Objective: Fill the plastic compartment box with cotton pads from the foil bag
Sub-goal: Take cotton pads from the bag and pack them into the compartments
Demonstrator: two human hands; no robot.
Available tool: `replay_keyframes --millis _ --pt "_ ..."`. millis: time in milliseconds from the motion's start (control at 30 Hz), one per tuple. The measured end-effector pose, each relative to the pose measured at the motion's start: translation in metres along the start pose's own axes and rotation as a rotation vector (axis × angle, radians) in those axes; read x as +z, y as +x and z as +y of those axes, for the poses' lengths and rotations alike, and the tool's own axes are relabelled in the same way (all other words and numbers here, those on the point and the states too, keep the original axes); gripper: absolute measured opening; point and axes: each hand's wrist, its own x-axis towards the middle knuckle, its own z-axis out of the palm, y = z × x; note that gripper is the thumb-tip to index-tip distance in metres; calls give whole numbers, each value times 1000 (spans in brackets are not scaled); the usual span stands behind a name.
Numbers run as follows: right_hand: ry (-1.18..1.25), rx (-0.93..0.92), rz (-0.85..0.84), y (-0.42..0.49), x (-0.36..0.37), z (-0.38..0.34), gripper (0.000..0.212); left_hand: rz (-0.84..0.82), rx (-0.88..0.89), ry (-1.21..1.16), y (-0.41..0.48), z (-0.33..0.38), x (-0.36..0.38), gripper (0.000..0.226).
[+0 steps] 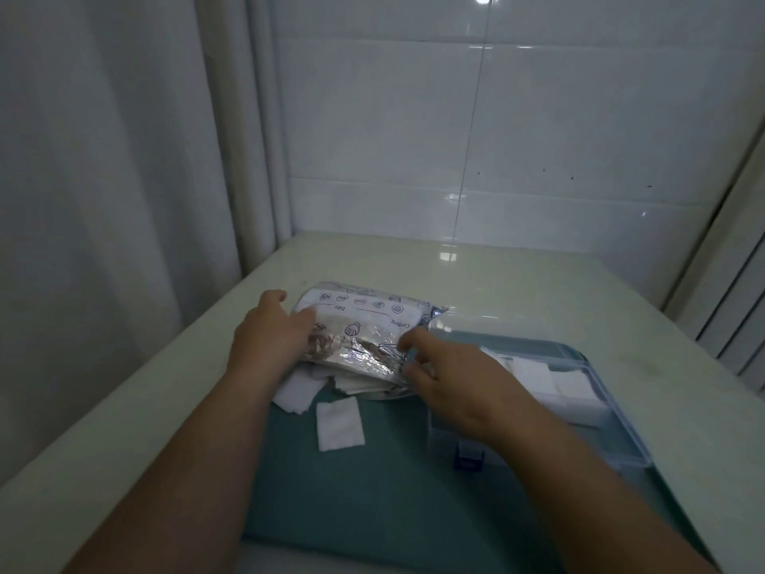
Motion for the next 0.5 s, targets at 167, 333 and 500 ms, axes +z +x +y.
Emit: replay_keyframes --millis 167,333,500 --pt "-203 -77 3 0 4 -4 34 -63 -36 15 -2 -2 4 49" --pt "-162 -101 33 2 5 -2 32 16 29 -196 -8 -5 -4 10" --pt "40 -39 76 1 4 -3 18 59 -28 -514 -12 -3 -4 9"
